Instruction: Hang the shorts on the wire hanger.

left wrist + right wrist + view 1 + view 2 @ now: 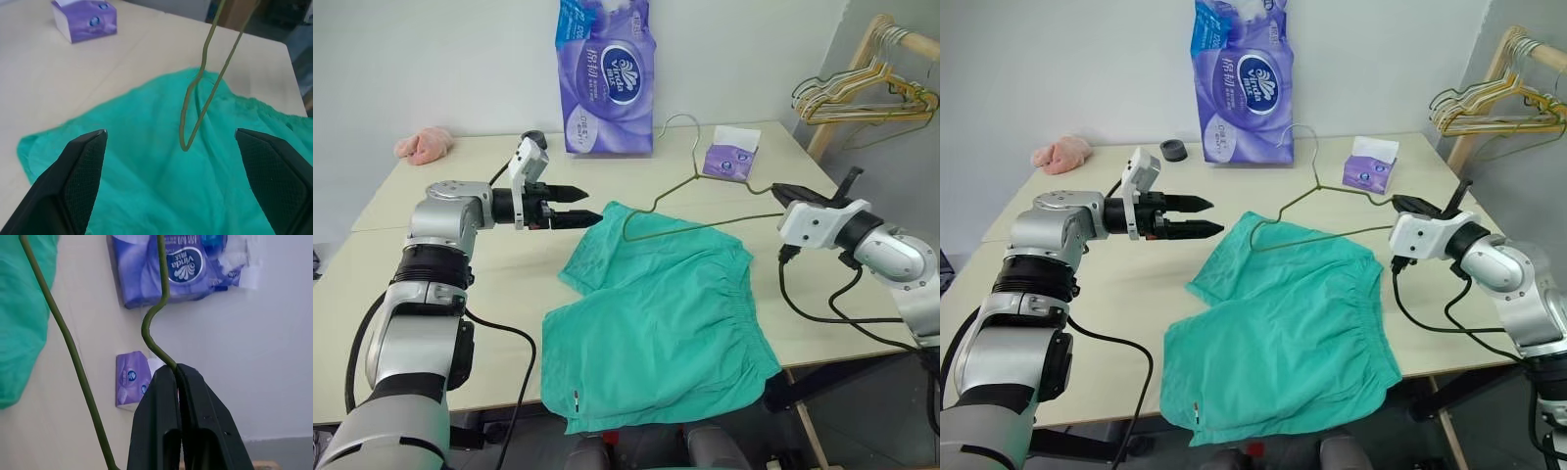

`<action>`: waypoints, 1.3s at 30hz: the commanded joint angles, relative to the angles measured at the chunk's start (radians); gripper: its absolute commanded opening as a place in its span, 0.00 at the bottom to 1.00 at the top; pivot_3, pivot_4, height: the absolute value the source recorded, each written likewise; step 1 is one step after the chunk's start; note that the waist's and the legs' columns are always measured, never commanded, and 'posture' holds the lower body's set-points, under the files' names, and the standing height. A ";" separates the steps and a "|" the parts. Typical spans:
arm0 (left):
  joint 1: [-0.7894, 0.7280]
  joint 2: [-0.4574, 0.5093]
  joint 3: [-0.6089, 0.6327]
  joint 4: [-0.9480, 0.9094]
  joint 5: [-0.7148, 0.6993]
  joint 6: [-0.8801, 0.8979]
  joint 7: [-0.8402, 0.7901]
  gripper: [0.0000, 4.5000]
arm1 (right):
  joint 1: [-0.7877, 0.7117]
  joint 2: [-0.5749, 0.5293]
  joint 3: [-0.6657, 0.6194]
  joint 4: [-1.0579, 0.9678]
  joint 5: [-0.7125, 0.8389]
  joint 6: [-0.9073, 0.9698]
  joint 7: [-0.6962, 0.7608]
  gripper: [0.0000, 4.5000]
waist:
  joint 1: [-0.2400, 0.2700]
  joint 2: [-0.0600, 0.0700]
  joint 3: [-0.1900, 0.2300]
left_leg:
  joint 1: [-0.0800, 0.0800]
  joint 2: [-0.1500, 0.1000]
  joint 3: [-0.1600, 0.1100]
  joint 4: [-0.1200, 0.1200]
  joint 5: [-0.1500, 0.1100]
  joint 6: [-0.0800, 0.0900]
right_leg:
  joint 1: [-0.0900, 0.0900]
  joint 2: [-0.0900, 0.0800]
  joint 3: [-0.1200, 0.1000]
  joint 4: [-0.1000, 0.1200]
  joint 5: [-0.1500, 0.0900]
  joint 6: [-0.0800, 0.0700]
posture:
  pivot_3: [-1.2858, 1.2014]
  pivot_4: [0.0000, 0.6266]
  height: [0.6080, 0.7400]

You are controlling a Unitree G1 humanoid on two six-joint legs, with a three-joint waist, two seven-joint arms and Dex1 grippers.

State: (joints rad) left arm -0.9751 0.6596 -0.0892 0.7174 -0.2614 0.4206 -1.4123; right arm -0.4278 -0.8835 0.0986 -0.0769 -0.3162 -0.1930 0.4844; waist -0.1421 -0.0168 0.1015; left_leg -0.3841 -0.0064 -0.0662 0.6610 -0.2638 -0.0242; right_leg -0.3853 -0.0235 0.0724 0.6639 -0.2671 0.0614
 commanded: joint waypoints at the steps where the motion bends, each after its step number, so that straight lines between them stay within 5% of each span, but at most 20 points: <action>1: 0.003 0.003 -0.036 -0.029 0.030 -0.043 -0.066 0.98 | -0.060 0.022 0.009 -0.053 -0.025 -0.044 0.013 0.00 | -0.002 0.000 0.000 | 0.000 0.000 0.000 0.000 0.000 0.000 | 0.000 0.000 0.000 0.000 0.000 0.000 | 0.45 0.08 1.00; 22: 0.095 -0.029 -0.095 -0.101 0.107 -0.113 -0.110 0.98 | -0.130 0.137 0.031 -0.095 -0.056 -0.025 0.079 0.00 | -0.004 0.000 0.000 | 0.000 0.000 -0.005 0.001 0.000 0.000 | 0.000 0.000 -0.001 0.002 0.000 0.000 | 0.45 0.09 1.00; 26: 0.088 -0.030 -0.093 -0.095 0.108 -0.108 -0.106 0.80 | -0.127 0.144 0.029 -0.097 -0.057 -0.022 0.082 0.00 | -0.004 0.000 0.000 | 0.000 0.000 -0.006 0.001 0.000 0.000 | 0.000 0.000 -0.001 0.002 0.000 0.000 | 0.45 0.09 1.00; 38: 0.102 -0.033 -0.086 -0.118 0.092 -0.068 -0.111 0.00 | -0.122 0.148 0.027 -0.102 -0.052 -0.041 0.077 0.00 | -0.004 0.000 0.000 | 0.000 0.000 -0.006 0.001 0.000 0.000 | 0.000 0.000 -0.001 0.002 0.000 0.000 | 0.45 0.09 1.00; 39: 0.103 -0.034 -0.086 -0.119 0.092 -0.067 -0.110 0.00 | -0.122 0.147 0.028 -0.102 -0.052 -0.045 0.076 0.00 | -0.004 0.000 0.000 | 0.000 0.000 -0.006 0.001 0.000 0.000 | 0.000 0.000 -0.001 0.002 0.000 0.000 | 0.45 0.09 1.00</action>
State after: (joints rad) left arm -0.8621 0.6249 -0.1915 0.6303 -0.1550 0.3464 -1.5223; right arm -0.5309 -0.7370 0.1471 -0.1414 -0.3719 -0.2138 0.5672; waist -0.1466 -0.0168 0.1014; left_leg -0.3842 -0.0066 -0.0726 0.6620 -0.2638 -0.0242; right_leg -0.3857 -0.0236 0.0717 0.6665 -0.2669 0.0609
